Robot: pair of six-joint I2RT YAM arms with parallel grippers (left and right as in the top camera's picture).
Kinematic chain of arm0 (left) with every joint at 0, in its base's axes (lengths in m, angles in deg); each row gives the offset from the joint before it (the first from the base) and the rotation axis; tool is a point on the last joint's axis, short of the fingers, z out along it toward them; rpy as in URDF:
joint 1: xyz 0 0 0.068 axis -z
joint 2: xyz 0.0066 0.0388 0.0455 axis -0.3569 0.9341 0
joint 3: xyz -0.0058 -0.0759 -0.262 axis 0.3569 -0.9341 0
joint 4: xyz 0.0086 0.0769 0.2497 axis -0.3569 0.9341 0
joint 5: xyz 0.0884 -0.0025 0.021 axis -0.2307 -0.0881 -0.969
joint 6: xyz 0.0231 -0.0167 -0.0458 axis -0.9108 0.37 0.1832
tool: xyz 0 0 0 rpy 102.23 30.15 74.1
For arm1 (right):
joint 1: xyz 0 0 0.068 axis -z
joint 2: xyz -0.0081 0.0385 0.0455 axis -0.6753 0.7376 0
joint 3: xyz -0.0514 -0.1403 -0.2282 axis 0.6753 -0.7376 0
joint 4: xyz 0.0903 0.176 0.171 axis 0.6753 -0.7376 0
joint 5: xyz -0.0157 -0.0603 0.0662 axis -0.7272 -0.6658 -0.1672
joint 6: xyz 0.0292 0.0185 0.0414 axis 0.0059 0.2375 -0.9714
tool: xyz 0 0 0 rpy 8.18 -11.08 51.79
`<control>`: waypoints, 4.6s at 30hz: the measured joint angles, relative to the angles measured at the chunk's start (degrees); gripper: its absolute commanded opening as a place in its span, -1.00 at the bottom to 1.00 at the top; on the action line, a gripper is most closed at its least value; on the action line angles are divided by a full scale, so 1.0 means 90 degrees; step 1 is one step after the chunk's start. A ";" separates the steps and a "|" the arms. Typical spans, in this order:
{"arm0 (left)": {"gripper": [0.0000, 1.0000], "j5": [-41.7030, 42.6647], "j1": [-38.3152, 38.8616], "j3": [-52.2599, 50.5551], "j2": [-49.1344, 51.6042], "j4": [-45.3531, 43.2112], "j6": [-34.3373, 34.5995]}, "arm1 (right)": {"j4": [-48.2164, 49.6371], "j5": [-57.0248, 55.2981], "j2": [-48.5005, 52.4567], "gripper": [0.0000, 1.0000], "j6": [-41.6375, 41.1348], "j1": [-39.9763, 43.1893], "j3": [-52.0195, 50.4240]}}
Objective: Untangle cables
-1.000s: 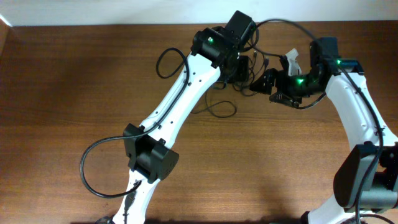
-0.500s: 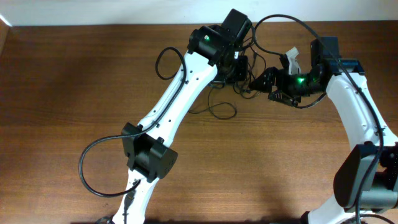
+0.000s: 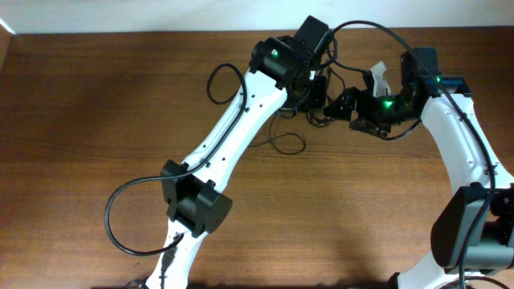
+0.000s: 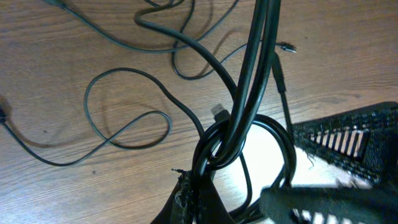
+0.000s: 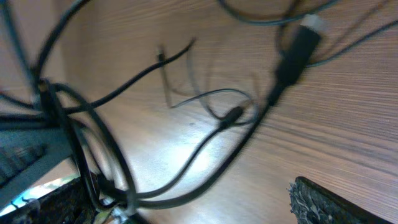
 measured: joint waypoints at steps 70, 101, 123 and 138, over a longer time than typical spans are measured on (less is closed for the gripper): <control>-1.00 0.7599 -0.2193 -0.0073 0.0136 -0.0333 -0.0092 | -0.0032 -0.1241 -0.0185 0.97 -0.0410 -0.0170 0.0194; -1.00 0.8284 -0.3230 -0.0117 0.0228 -0.0277 0.0471 | 0.0053 -0.1117 -0.0216 0.97 -0.0425 -0.0274 0.0228; -0.85 0.7208 -0.3606 -0.0107 0.0221 0.0075 0.0104 | -0.0223 -0.2200 -0.0126 0.97 -0.0952 -0.0202 0.0138; 0.07 0.3167 -0.2693 -0.0075 0.0168 0.0906 -0.0614 | -0.0257 -0.2113 0.0000 0.97 -0.0828 0.0029 0.0019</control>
